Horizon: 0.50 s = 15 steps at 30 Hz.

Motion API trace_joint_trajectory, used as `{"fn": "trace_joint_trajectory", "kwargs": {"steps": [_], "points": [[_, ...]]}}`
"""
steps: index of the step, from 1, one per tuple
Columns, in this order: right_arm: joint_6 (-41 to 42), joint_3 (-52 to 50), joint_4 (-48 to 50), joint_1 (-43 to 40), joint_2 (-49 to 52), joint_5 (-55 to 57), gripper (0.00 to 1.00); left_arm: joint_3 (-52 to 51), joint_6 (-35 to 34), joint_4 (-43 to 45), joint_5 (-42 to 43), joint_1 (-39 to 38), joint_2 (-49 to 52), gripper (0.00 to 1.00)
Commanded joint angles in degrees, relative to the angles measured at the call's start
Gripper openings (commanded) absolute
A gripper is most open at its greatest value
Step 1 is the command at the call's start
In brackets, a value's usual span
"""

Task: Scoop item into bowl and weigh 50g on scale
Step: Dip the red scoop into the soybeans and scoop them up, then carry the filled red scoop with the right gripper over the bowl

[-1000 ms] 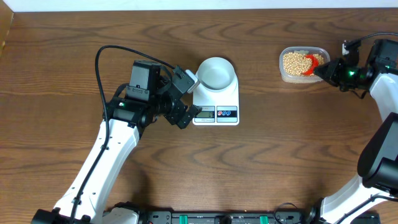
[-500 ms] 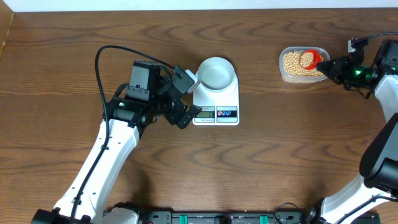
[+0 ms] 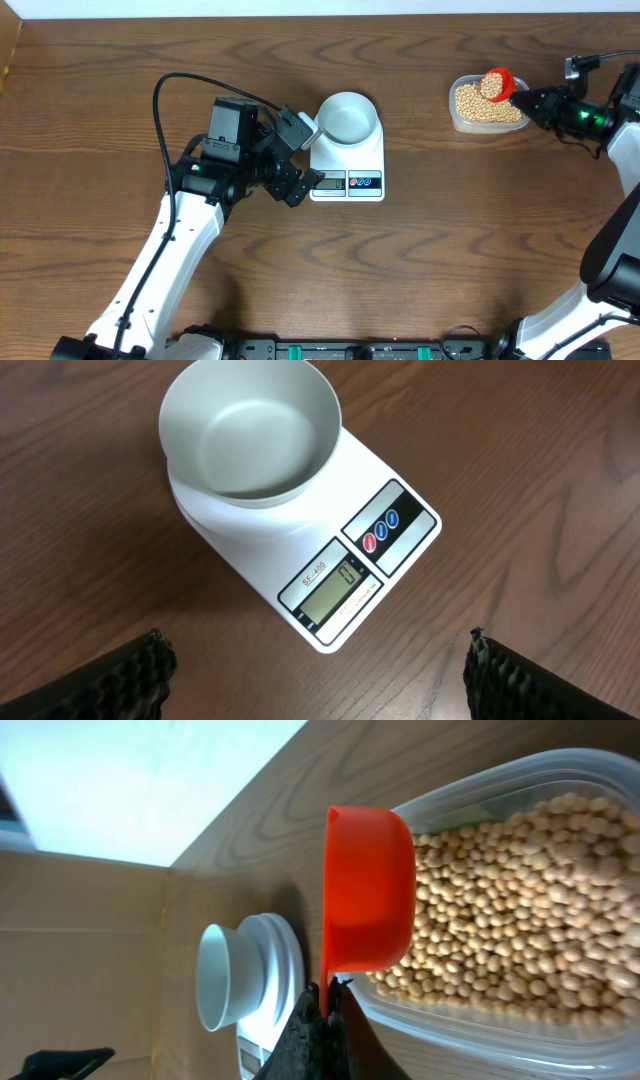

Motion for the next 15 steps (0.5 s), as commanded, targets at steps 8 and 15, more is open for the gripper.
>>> {"fn": "trace_joint_trajectory", "kwargs": {"steps": [8,15], "points": [[4.1,-0.3,3.0,1.7,0.4,-6.5,0.01,-0.4,0.6,0.0,0.3,0.0,0.0,0.95],[10.4,-0.3,9.5,5.3,0.4,-7.1,0.01,-0.4,0.6,0.0,0.3,0.0,0.0,0.95]]}}
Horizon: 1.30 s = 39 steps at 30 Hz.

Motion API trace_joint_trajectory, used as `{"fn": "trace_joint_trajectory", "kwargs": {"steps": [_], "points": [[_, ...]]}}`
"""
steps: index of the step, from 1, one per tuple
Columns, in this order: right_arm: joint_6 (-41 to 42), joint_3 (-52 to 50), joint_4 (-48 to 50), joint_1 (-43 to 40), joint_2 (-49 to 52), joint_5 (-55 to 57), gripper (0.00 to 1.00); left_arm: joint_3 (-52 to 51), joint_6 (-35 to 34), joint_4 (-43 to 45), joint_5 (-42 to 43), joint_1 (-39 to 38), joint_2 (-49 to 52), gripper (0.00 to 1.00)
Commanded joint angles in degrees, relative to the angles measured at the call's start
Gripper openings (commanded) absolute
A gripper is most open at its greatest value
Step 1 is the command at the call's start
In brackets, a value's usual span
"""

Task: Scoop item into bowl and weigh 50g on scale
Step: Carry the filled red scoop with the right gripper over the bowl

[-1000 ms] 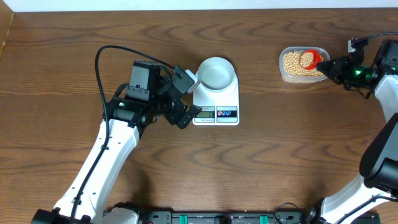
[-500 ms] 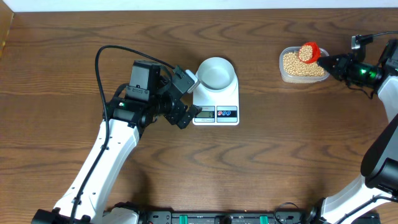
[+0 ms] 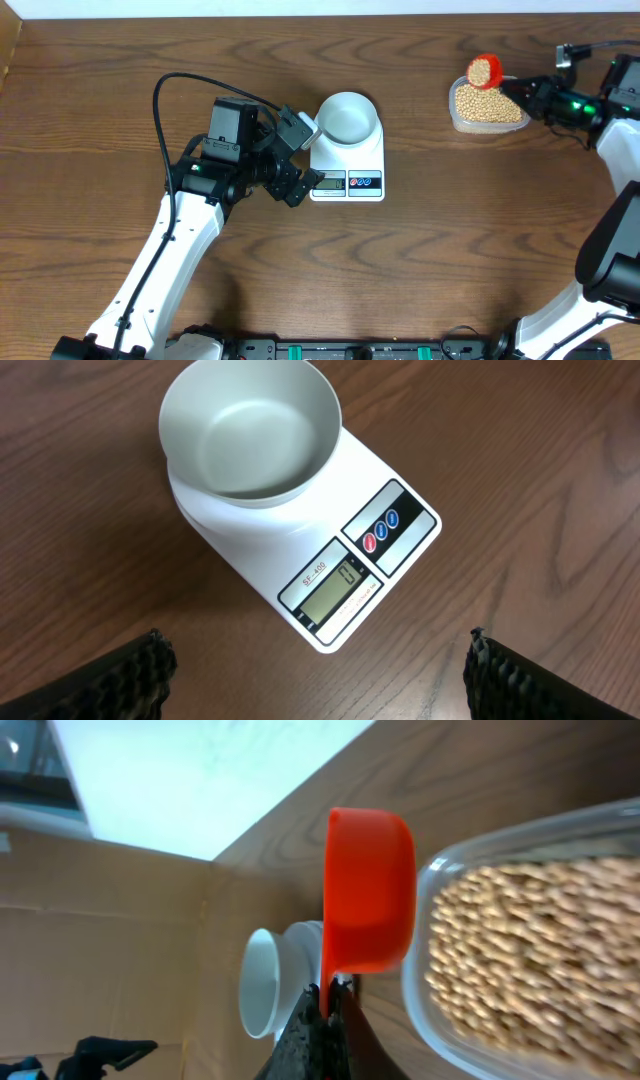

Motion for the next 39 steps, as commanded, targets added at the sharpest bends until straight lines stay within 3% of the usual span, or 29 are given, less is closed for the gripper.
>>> {"fn": "trace_joint_trajectory", "kwargs": {"steps": [1,12,39], "points": [[4.3,-0.3,2.1,2.5,0.4,-2.5,0.01,-0.4,0.6,0.0,0.3,0.0,0.0,0.95],[12.7,-0.3,12.3,12.2,0.4,-2.5,0.01,-0.4,0.6,0.0,0.3,0.0,0.0,0.95],[12.0,-0.3,11.7,25.5,0.4,1.0,0.01,-0.4,0.6,0.0,0.3,0.0,0.0,0.95]]}}
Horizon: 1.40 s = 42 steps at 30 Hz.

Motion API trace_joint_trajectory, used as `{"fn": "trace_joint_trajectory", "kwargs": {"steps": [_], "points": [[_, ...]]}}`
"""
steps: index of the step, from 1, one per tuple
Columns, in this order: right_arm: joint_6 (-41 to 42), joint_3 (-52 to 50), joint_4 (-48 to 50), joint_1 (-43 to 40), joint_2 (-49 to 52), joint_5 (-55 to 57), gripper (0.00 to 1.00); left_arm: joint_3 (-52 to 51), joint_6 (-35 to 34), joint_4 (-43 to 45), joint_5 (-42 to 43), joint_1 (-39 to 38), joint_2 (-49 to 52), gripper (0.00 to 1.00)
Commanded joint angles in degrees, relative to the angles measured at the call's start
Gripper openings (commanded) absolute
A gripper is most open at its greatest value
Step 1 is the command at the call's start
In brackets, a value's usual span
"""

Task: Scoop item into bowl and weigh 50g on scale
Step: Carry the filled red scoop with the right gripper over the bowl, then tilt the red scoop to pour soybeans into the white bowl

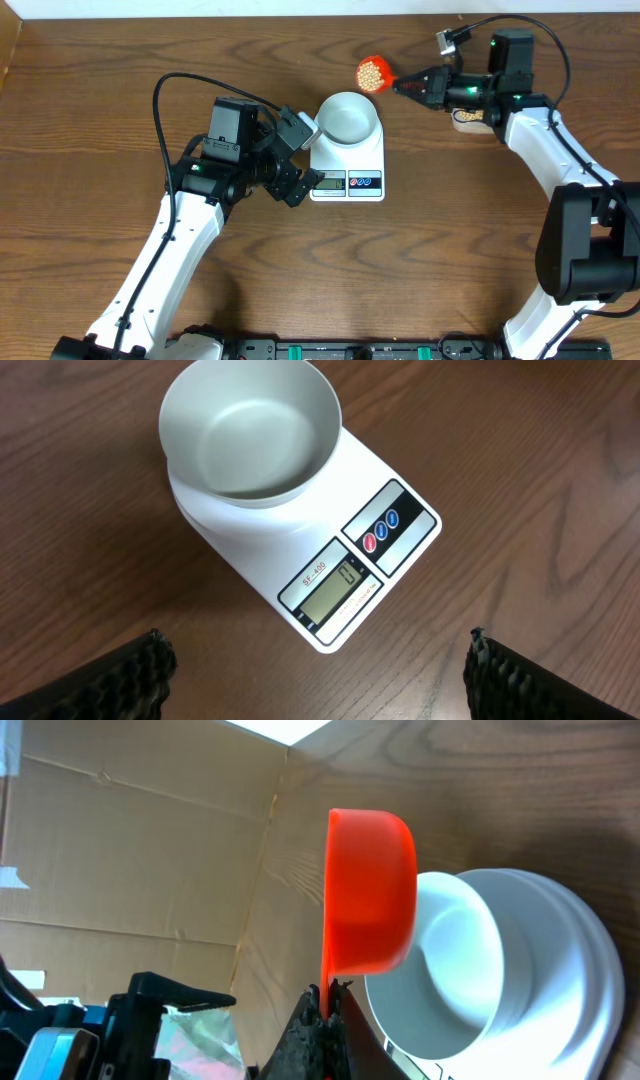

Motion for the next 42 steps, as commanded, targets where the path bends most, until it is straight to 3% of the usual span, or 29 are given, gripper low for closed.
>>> {"fn": "trace_joint_trajectory", "kwargs": {"steps": [1,21,42], "points": [[-1.4,-0.2,-0.4,1.8,0.4,1.4,0.01,-0.4,0.6,0.0,0.3,0.0,0.0,0.95],[-11.4,-0.2,-3.7,8.8,0.4,9.4,0.01,-0.4,0.6,0.0,0.3,0.0,0.0,0.95],[-11.7,-0.2,-7.0,10.7,-4.0,19.0,0.01,-0.4,0.6,0.0,0.3,0.0,0.0,0.95]]}}
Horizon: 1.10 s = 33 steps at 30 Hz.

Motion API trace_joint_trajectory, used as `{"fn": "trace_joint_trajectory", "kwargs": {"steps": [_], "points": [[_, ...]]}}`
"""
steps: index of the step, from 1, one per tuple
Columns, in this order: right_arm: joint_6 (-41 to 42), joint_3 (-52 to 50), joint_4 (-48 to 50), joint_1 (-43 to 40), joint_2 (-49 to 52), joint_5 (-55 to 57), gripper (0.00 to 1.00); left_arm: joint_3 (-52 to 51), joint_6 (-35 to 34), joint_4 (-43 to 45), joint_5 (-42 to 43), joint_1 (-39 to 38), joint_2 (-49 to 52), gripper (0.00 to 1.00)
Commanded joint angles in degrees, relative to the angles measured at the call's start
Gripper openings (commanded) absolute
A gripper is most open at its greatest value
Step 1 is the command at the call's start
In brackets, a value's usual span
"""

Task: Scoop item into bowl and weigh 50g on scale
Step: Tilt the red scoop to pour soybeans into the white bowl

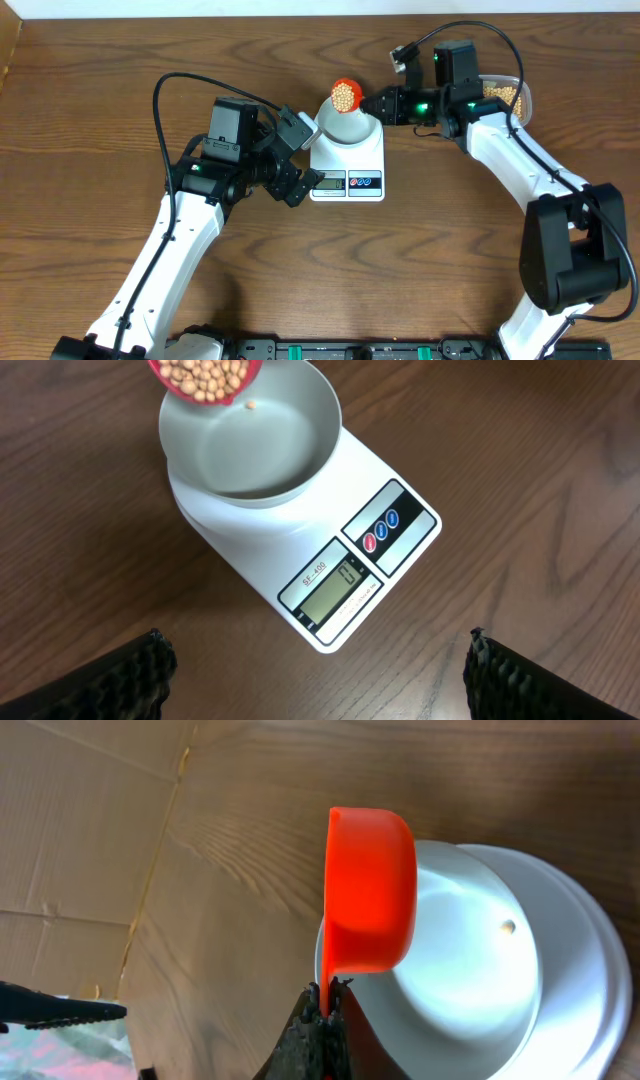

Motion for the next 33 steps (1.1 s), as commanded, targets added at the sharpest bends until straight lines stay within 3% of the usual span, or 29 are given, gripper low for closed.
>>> {"fn": "trace_joint_trajectory", "kwargs": {"steps": [1,33], "points": [[-1.1,-0.2,-0.3,0.5,-2.6,1.1,0.01,-0.4,0.6,0.0,0.3,0.0,0.0,0.95],[-0.4,-0.1,-4.9,1.0,-3.6,5.9,0.01,-0.4,0.6,0.0,0.3,0.0,0.0,0.95]]}}
